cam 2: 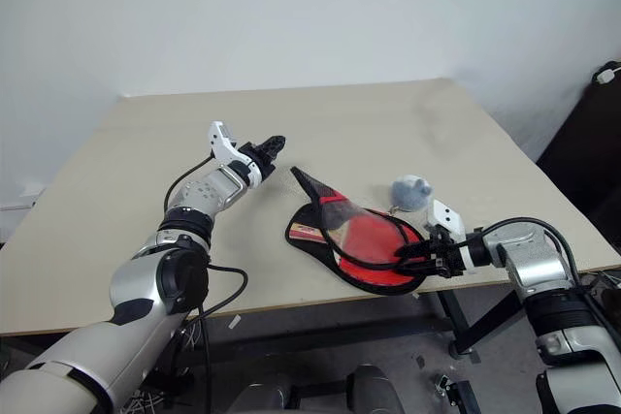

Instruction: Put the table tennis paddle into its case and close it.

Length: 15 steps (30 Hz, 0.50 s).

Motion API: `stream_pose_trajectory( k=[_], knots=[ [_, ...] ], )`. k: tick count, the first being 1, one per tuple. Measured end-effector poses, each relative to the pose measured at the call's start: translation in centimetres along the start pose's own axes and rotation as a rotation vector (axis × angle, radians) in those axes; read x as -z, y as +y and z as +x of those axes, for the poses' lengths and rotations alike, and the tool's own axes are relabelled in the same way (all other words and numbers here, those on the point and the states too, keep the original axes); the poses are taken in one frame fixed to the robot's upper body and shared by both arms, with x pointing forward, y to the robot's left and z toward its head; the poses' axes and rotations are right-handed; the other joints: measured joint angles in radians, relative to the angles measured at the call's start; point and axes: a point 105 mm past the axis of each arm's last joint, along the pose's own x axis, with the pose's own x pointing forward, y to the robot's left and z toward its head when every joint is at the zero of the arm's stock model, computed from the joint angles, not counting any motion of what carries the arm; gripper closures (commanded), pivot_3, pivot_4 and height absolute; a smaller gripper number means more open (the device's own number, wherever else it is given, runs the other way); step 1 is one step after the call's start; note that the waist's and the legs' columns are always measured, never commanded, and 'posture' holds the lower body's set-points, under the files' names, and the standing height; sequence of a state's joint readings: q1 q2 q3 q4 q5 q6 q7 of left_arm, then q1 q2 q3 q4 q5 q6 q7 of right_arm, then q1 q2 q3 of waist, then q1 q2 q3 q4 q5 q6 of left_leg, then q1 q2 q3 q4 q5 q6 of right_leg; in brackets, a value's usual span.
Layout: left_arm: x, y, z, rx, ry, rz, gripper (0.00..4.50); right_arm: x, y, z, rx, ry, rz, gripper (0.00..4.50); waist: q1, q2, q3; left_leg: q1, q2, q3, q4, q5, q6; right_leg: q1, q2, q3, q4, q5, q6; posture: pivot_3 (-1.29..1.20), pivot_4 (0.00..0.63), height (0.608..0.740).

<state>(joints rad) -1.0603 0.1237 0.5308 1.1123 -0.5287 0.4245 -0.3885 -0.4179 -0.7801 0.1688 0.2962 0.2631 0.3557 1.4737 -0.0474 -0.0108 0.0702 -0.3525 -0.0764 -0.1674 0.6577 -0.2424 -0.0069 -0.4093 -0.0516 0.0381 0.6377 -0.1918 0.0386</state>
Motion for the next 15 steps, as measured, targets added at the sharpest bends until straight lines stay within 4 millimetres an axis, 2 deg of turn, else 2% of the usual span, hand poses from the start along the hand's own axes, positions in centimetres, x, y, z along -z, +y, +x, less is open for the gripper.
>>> stream_pose_trajectory(
  k=[5, 15],
  knots=[
    [0.0, 0.0, 0.0, 0.0, 0.001, 0.0, 2.82, 0.0, 0.4, -1.0, -0.017, 0.031, -0.003, 2.49, 0.0, 0.0, 0.0, -0.001, 0.0, 0.0, 0.0, -0.001, 0.0, 0.0, 0.0, 0.0, -0.001, 0.0, 0.0, 0.0, 0.0, 0.74],
    [0.3, -0.2, 0.1, 0.005, 0.008, -0.002, 2.82, 2.1, -0.2, -3.0, 0.028, 0.185, -0.044, 2.49, 0.0, 0.0, 0.0, -0.002, 0.0, 0.0, 0.001, -0.001, 0.0, -0.001, 0.0, 0.0, -0.001, 0.0, 0.0, 0.0, 0.0, 0.74]
  ],
)
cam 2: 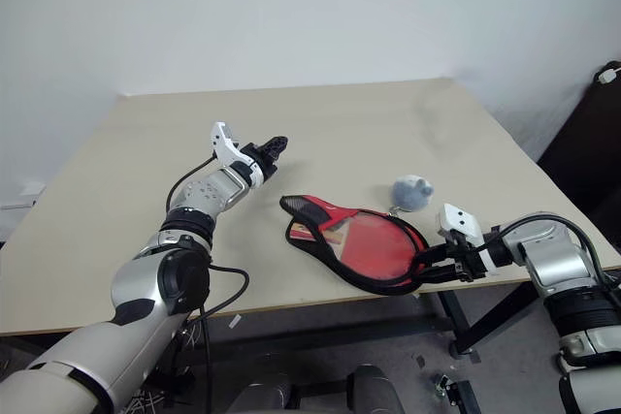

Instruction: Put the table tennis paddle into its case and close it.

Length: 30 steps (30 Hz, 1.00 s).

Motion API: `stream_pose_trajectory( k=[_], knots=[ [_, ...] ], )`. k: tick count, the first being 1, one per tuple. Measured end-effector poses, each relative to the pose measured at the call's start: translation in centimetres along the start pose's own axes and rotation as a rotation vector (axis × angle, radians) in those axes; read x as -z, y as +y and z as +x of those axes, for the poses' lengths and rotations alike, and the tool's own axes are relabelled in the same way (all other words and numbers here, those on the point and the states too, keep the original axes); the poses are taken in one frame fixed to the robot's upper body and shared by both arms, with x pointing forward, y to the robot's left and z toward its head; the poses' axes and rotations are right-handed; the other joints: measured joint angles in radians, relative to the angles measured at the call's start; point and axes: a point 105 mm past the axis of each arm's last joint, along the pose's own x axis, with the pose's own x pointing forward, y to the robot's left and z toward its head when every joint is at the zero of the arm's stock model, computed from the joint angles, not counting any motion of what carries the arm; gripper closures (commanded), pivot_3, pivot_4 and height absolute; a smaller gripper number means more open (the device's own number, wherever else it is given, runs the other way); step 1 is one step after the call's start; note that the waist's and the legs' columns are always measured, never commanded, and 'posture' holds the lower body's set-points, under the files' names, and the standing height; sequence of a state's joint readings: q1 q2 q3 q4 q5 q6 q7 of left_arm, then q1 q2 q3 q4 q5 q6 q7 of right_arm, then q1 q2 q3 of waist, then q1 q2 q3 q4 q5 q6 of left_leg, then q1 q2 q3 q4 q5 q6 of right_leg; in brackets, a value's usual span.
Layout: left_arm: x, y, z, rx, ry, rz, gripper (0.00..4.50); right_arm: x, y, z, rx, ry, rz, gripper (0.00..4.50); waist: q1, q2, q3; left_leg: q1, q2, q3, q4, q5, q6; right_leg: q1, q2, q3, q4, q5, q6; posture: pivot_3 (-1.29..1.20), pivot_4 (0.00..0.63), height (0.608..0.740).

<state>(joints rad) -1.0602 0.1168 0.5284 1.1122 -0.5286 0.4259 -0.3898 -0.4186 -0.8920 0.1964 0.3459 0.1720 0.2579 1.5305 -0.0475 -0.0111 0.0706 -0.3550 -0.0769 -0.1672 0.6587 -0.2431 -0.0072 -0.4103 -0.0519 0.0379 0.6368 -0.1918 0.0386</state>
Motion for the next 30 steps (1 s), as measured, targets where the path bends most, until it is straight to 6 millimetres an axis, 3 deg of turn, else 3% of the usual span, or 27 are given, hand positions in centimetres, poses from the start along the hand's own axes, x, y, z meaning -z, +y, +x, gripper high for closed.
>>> stream_pose_trajectory(
  k=[10, 18, 22, 30],
  knots=[
    [0.7, -0.5, 0.2, 0.024, 0.024, 0.01, 2.82, 0.5, -1.7, -1.0, 0.076, 0.051, -0.022, 2.49, 0.0, 0.0, 0.0, 0.0, 0.0, 0.0, 0.0, 0.001, 0.001, 0.0, 0.0, 0.0, 0.0, 0.0, 0.0, 0.0, 0.0, 0.74],
    [2.7, -1.2, 0.1, 0.106, 0.138, 0.143, 2.82, -1.5, -4.1, -2.6, 0.236, -0.013, -0.071, 2.49, 0.0, 0.0, 0.0, -0.001, -0.001, 0.001, 0.0, 0.002, 0.003, -0.001, 0.0, 0.0, 0.0, 0.0, 0.0, 0.0, 0.0, 0.74],
    [4.4, -1.9, -0.3, 0.188, 0.236, 0.329, 2.82, -2.2, -5.7, -3.1, 0.357, -0.041, -0.091, 2.49, 0.0, 0.0, 0.0, -0.001, -0.001, 0.002, 0.0, 0.002, 0.004, -0.001, 0.0, 0.001, 0.0, 0.0, 0.0, 0.0, 0.0, 0.74],
    [8.1, -2.9, -1.8, 0.431, 0.457, 0.702, 2.82, -6.9, -8.9, -3.9, 0.623, -0.268, -0.136, 2.49, -0.001, 0.001, 0.0, 0.0, 0.0, 0.003, -0.001, 0.002, 0.004, -0.001, 0.001, 0.003, 0.0, 0.001, -0.001, 0.0, 0.0, 0.74]
  ],
)
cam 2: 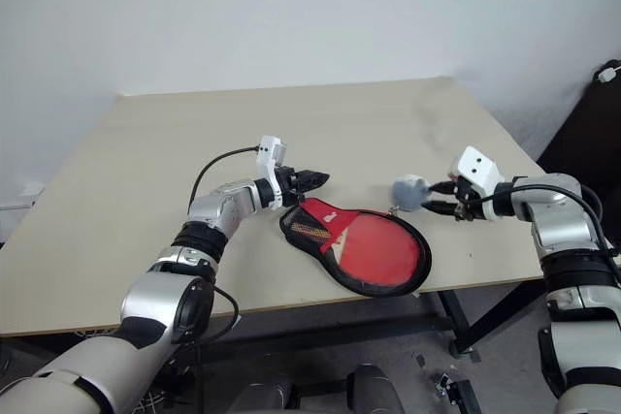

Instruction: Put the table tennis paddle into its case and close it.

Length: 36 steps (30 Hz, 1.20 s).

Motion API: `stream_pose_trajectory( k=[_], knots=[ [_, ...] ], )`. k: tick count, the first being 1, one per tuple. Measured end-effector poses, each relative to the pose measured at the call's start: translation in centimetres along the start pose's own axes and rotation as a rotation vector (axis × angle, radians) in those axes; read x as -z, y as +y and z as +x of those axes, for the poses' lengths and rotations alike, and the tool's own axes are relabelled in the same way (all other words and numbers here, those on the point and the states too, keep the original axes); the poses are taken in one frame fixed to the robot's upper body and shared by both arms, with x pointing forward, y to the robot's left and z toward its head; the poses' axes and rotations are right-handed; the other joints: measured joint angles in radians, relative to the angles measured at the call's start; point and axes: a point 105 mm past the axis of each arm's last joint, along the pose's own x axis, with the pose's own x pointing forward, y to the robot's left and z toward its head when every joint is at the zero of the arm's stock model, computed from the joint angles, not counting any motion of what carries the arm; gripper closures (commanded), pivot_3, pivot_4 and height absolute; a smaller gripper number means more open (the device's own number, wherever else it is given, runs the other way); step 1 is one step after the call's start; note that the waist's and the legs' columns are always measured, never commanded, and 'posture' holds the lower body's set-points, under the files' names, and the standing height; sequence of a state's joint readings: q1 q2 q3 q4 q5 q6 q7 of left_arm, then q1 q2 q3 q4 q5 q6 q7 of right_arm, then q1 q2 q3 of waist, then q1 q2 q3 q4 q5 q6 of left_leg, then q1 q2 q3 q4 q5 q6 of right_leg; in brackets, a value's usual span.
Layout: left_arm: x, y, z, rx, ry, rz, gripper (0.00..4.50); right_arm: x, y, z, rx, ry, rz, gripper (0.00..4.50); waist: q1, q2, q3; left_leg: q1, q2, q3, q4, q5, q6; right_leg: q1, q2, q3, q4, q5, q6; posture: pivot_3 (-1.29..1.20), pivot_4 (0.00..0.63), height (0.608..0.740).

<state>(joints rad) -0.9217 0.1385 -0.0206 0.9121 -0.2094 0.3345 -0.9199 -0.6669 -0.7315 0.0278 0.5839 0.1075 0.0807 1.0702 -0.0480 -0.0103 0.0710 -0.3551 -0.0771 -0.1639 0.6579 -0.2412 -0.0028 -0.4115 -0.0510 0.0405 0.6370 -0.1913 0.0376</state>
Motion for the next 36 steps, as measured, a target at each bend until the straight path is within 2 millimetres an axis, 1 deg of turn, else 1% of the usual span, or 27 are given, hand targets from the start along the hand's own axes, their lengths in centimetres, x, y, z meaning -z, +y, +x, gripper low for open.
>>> stream_pose_trajectory(
  k=[3, 7, 11, 14, 16, 19, 24, 32, 33, 34, 36],
  knots=[
    [0.4, -0.9, 0.0, 0.084, 0.054, 0.088, 2.82, -1.0, -0.5, 0.9, 0.08, -0.085, 0.05, 2.49, 0.001, 0.0, 0.0, 0.0, 0.0, 0.0, 0.0, 0.0, 0.001, 0.0, 0.0, 0.0, 0.0, 0.0, 0.0, 0.0, 0.0, 0.74],
    [0.9, -1.9, -0.4, 0.197, 0.124, 0.205, 2.82, -1.5, -1.1, 1.6, 0.176, -0.147, 0.117, 2.49, 0.001, 0.001, 0.0, -0.001, 0.0, 0.0, 0.0, 0.0, 0.002, -0.001, -0.001, 0.001, 0.0, 0.0, 0.0, 0.0, 0.0, 0.74],
    [1.3, -3.2, -0.3, 0.311, 0.185, 0.303, 2.82, -2.1, -1.0, 2.2, 0.24, -0.193, 0.15, 2.49, 0.001, 0.001, 0.0, -0.001, 0.0, 0.0, 0.0, -0.001, 0.003, -0.001, -0.001, 0.002, -0.001, 0.0, 0.0, 0.0, 0.0, 0.74],
    [2.0, -4.7, 0.2, 0.406, 0.22, 0.326, 2.82, -2.4, -1.1, 2.5, 0.306, -0.219, 0.189, 2.49, 0.001, 0.001, 0.0, -0.002, 0.0, 0.0, 0.001, -0.001, 0.004, -0.001, -0.001, 0.002, -0.001, 0.0, 0.0, 0.0, 0.0, 0.74],
    [1.9, -6.0, 0.8, 0.47, 0.221, 0.355, 2.82, -2.4, -1.0, 2.5, 0.342, -0.225, 0.209, 2.49, 0.001, 0.001, 0.0, -0.002, 0.001, 0.0, 0.001, -0.001, 0.004, -0.001, -0.001, 0.002, -0.001, 0.0, 0.0, 0.0, 0.0, 0.74],
    [1.7, -7.8, 1.5, 0.544, 0.224, 0.431, 2.82, -1.8, -0.1, 3.0, 0.368, -0.222, 0.253, 2.49, 0.001, 0.002, 0.0, -0.002, 0.001, 0.0, 0.001, -0.001, 0.005, -0.001, -0.001, 0.002, -0.001, 0.0, 0.0, 0.0, 0.0, 0.74],
    [2.4, -8.2, 2.1, 0.541, 0.243, 0.495, 2.82, -0.4, 0.5, 2.6, 0.424, -0.197, 0.313, 2.49, 0.0, 0.003, 0.0, -0.002, 0.001, 0.001, 0.001, -0.001, 0.005, -0.001, -0.001, 0.003, 0.0, 0.0, 0.0, 0.0, 0.0, 0.74],
    [3.1, -8.5, 2.9, 0.52, 0.248, 0.529, 2.82, -0.8, 1.1, 2.2, 0.453, -0.213, 0.328, 2.49, 0.001, 0.004, 0.0, -0.002, 0.001, 0.002, 0.002, -0.001, 0.005, -0.001, -0.001, 0.003, 0.0, 0.0, 0.0, 0.0, 0.0, 0.74],
    [3.3, -8.5, 3.1, 0.515, 0.252, 0.529, 3.21, -0.7, 1.2, 2.2, 0.456, -0.21, 0.332, 2.43, 0.001, 0.004, 0.0, -0.002, 0.001, 0.002, 0.002, -0.001, 0.006, -0.001, -0.001, 0.003, 0.0, 0.0, 0.0, 0.0, 0.0, 0.74],
    [3.5, -8.5, 3.2, 0.508, 0.254, 0.525, 3.3, -0.7, 1.3, 2.3, 0.457, -0.211, 0.337, 2.43, 0.0, 0.004, 0.0, -0.002, 0.001, 0.002, 0.002, -0.001, 0.006, -0.001, -0.001, 0.003, 0.0, 0.0, 0.0, 0.0, 0.0, 0.74],
    [3.8, -8.3, 3.4, 0.493, 0.261, 0.519, 3.89, -0.6, 1.4, 2.3, 0.461, -0.21, 0.346, 2.43, 0.0, 0.004, 0.0, -0.002, 0.001, 0.003, 0.002, -0.002, 0.006, -0.001, -0.001, 0.004, 0.0, 0.0, 0.0, 0.0, 0.0, 0.74]
  ],
)
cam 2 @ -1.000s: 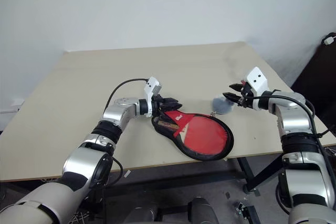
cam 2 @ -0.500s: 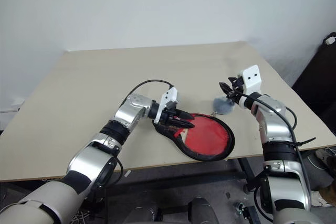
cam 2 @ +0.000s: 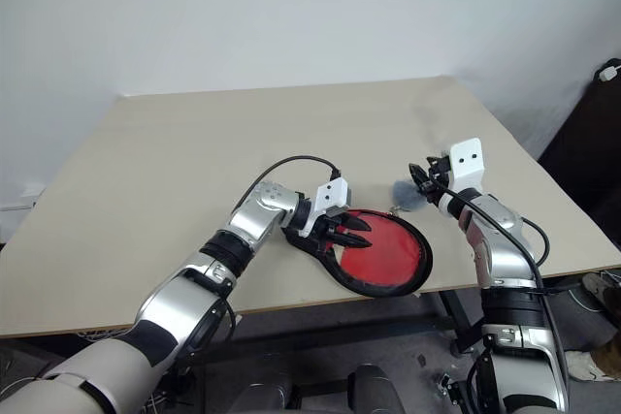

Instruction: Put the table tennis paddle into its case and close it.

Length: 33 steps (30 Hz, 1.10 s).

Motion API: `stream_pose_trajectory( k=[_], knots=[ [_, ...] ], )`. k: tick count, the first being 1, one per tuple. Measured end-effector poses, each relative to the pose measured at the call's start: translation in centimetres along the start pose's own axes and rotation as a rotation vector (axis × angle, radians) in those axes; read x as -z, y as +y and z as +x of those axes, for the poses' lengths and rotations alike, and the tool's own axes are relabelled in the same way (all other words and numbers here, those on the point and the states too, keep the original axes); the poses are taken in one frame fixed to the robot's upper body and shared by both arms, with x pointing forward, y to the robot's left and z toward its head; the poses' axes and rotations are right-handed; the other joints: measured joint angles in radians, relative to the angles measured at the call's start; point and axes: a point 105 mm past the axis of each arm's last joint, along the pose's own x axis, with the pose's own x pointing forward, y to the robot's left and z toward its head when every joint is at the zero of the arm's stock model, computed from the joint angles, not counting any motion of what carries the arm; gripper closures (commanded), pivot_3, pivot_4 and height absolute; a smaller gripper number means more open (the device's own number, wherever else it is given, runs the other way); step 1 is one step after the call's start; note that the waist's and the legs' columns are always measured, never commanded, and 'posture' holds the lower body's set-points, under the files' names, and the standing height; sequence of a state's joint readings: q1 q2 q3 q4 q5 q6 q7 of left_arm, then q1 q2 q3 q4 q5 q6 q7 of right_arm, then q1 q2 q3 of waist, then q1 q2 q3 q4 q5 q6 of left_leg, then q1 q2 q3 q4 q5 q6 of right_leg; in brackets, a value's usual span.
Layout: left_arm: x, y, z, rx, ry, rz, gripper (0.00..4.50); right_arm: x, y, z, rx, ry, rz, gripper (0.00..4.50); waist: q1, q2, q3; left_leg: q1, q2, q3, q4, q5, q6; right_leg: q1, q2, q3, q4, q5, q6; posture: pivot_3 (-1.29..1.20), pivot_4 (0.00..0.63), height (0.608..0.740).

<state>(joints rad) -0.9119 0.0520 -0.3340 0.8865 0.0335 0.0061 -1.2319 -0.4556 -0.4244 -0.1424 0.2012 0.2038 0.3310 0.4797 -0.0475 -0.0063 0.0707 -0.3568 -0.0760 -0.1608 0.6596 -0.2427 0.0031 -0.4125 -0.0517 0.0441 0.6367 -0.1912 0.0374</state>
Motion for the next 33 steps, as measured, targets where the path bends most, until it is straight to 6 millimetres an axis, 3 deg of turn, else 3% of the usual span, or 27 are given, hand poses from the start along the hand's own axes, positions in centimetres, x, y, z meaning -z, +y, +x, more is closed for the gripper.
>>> stream_pose_trajectory(
  k=[2, 6, 16, 29, 33],
  knots=[
    [0.6, 0.0, 0.3, -0.013, 0.017, -0.017, 4.45, -0.1, 0.1, 0.0, 0.001, -0.001, 0.003, 2.43, 0.0, 0.0, 0.0, 0.0, 0.0, 0.0, 0.0, 0.0, 0.0, 0.0, 0.0, 0.0, 0.0, 0.0, 0.0, 0.0, 0.0, 0.74],
    [1.5, 0.2, 0.8, -0.027, 0.051, -0.054, 4.45, -0.5, 0.2, 0.0, 0.011, -0.012, 0.0, 2.43, 0.0, 0.0, 0.0, 0.0, 0.0, 0.0, 0.0, 0.0, 0.0, 0.0, 0.0, 0.0, 0.0, 0.0, 0.0, 0.0, 0.0, 0.74],
    [0.6, 1.1, 1.9, -0.06, 0.084, -0.053, 4.45, 0.3, 0.7, -0.5, 0.023, 0.004, 0.016, 2.43, 0.0, 0.0, 0.0, -0.001, -0.001, 0.002, 0.0, -0.001, 0.001, 0.0, 0.0, 0.0, -0.001, 0.0, 0.0, 0.0, 0.0, 0.74],
    [2.0, 0.9, 1.9, -0.063, 0.116, -0.049, 4.45, 0.2, 1.0, -0.9, 0.06, 0.006, 0.028, 2.43, 0.0, 0.0, 0.0, 0.0, 0.0, 0.003, 0.0, -0.001, 0.002, 0.0, 0.0, 0.001, -0.001, 0.0, 0.0, 0.0, 0.0, 0.74],
    [2.1, 0.9, 2.0, -0.075, 0.11, -0.053, 4.5, 0.5, 0.3, -1.2, 0.092, 0.029, 0.055, 1.67, 0.0, 0.0, 0.0, 0.0, 0.0, 0.003, 0.001, -0.001, 0.002, 0.001, 0.0, 0.001, -0.001, 0.0, 0.0, 0.0, 0.0, 0.74]
  ],
)
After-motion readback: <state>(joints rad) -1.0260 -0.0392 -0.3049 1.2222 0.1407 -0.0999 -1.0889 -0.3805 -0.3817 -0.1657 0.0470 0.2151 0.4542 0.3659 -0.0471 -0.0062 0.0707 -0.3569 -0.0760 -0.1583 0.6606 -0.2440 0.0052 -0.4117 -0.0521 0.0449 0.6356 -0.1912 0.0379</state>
